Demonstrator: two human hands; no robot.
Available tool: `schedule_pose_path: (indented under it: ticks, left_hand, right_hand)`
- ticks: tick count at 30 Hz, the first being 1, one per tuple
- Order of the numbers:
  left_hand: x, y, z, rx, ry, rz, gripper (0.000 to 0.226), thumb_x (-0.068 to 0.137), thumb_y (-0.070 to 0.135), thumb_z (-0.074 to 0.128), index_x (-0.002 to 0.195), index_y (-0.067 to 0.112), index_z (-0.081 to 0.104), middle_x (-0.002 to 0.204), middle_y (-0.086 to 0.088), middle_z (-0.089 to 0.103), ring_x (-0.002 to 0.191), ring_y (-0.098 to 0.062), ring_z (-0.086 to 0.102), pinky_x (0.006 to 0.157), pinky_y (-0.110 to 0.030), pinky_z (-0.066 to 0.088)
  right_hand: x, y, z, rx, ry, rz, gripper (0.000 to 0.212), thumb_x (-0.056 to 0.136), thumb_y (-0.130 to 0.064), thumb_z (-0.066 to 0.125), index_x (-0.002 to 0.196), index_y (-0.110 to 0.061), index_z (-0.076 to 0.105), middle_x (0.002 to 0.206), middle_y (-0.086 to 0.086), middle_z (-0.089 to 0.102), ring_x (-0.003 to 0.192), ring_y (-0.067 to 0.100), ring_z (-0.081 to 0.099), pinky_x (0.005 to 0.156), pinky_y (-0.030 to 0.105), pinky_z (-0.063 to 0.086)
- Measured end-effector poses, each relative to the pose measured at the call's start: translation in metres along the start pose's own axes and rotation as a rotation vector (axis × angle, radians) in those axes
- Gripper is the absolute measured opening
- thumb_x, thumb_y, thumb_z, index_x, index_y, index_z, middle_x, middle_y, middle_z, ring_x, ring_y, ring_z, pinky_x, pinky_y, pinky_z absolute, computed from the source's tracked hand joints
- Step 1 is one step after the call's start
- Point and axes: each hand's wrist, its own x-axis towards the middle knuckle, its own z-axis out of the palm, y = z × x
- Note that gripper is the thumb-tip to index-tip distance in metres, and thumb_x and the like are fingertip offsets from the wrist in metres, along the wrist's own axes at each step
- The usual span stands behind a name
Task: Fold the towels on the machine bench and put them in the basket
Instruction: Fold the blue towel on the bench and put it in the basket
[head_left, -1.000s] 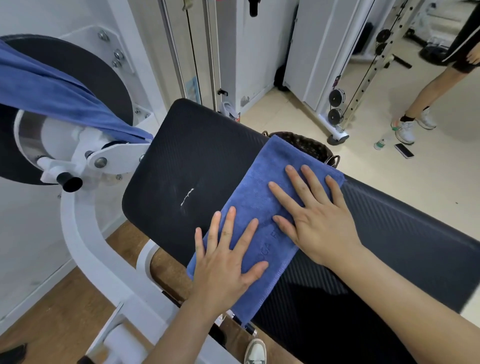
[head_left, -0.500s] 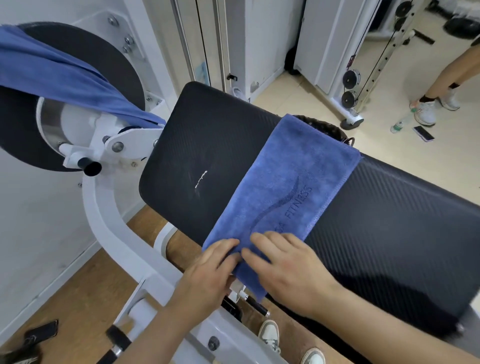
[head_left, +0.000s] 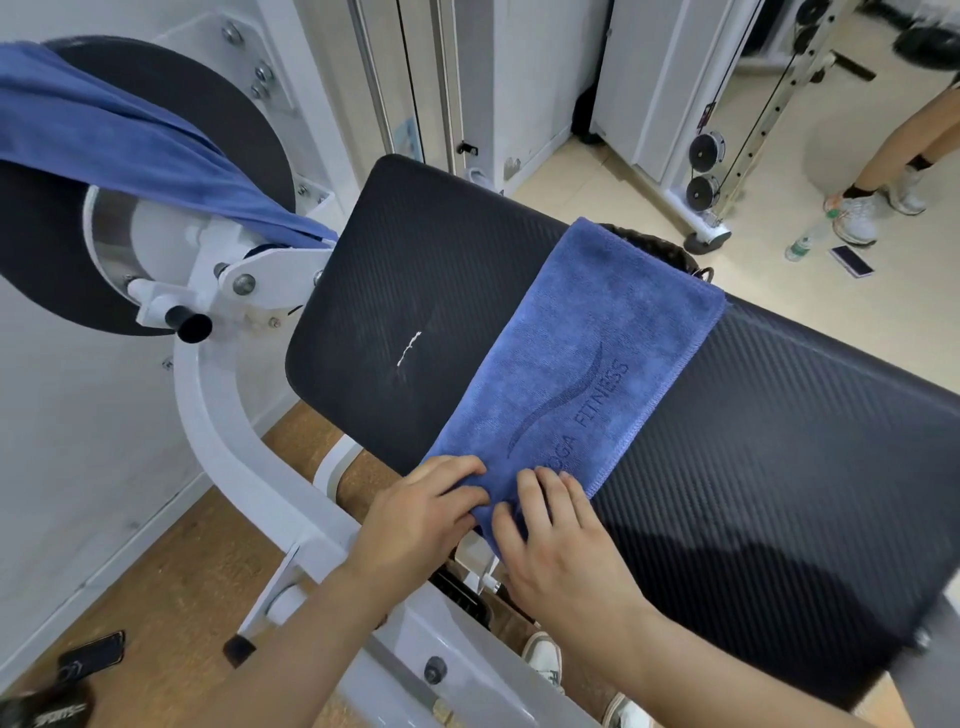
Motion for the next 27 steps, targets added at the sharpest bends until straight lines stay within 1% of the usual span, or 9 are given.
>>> schedule_pose_path:
  ticks: [2,7,11,13,17,20,23,25,27]
  left_hand:
    - [0.005,0.002,-0.004,-0.038,-0.015,0.002,0.016,0.084,0.027,0.055,0.089,0.021,0.069,0.111,0.012,0.060,0.101,-0.009,0.057,0.079,-0.029,0.051]
    - [0.013,0.002,-0.018,-0.122,-0.072,0.007,0.013,0.078,0.017,0.060,0.090,0.017,0.066,0.106,0.013,0.058,0.097,-0.010,0.055,0.085,-0.017,0.041]
    - [0.007,0.007,-0.017,-0.076,-0.085,-0.063,0.049,0.065,0.028,0.073,0.111,0.026,0.055,0.112,0.015,0.057,0.105,-0.005,0.050,0.087,-0.022,0.038]
    - [0.004,0.011,-0.013,0.015,-0.044,-0.038,0.059,0.064,0.017,0.073,0.117,0.030,0.051,0.116,0.015,0.056,0.108,-0.006,0.049,0.087,-0.021,0.033]
    - [0.001,0.006,-0.012,0.033,0.025,0.017,0.041,0.074,0.005,0.065,0.108,0.028,0.064,0.107,0.015,0.063,0.099,-0.009,0.057,0.084,-0.026,0.041]
    - [-0.002,0.009,-0.016,0.194,-0.144,0.087,0.038,0.063,0.014,0.080,0.092,0.035,0.068,0.087,0.018,0.065,0.083,-0.007,0.061,0.076,-0.024,0.048]
    - [-0.011,0.016,-0.016,0.335,-0.363,0.112,0.040,0.048,0.016,0.081,0.076,0.038,0.063,0.068,0.016,0.057,0.068,-0.003,0.056,0.062,-0.019,0.047]
    - [-0.013,0.019,-0.017,0.328,-0.435,0.111,0.035,0.063,0.016,0.075,0.087,0.039,0.062,0.077,0.016,0.059,0.074,-0.003,0.055,0.066,-0.019,0.047]
    - [-0.006,0.024,-0.029,0.214,-0.458,0.081,0.030,0.082,0.015,0.063,0.102,0.037,0.061,0.092,0.014,0.062,0.086,-0.005,0.055,0.075,-0.025,0.049]
  right_hand:
    - [0.000,-0.002,0.003,0.010,0.045,0.010,0.036,0.100,-0.019,0.026,0.106,-0.006,0.059,0.114,0.029,0.059,0.105,0.045,0.059,0.096,0.053,0.048]
    - [0.002,0.007,0.002,0.128,0.145,0.001,0.029,0.090,-0.027,0.042,0.093,-0.009,0.064,0.105,0.022,0.066,0.099,0.037,0.065,0.093,0.047,0.052]
    - [0.008,0.016,-0.005,0.286,0.211,0.015,0.025,0.083,-0.024,0.042,0.083,-0.011,0.063,0.095,0.012,0.070,0.089,0.026,0.070,0.088,0.037,0.054]
    - [0.008,0.018,-0.009,0.349,0.208,0.021,0.021,0.082,-0.025,0.045,0.082,-0.013,0.062,0.091,0.006,0.069,0.085,0.023,0.069,0.085,0.033,0.054]
    - [0.005,0.020,-0.024,0.389,0.199,0.040,0.023,0.082,-0.031,0.045,0.072,-0.018,0.061,0.083,-0.003,0.066,0.073,0.015,0.061,0.078,0.024,0.046]
    - [-0.004,0.023,-0.035,0.485,0.117,0.049,0.022,0.080,-0.034,0.045,0.060,-0.024,0.044,0.064,-0.009,0.054,0.055,0.012,0.049,0.056,0.023,0.041]
    - [-0.016,0.027,-0.041,0.584,-0.088,-0.022,0.015,0.086,-0.036,0.041,0.076,-0.025,0.044,0.077,-0.007,0.057,0.062,0.016,0.052,0.055,0.027,0.038]
    - [-0.023,0.027,-0.044,0.589,-0.201,-0.046,0.023,0.091,-0.036,0.040,0.111,-0.027,0.049,0.105,-0.007,0.057,0.084,0.021,0.060,0.067,0.034,0.046]
    - [-0.023,0.028,-0.051,0.608,-0.192,-0.033,0.031,0.093,-0.033,0.042,0.124,-0.030,0.043,0.112,-0.009,0.056,0.092,0.020,0.060,0.074,0.037,0.049]
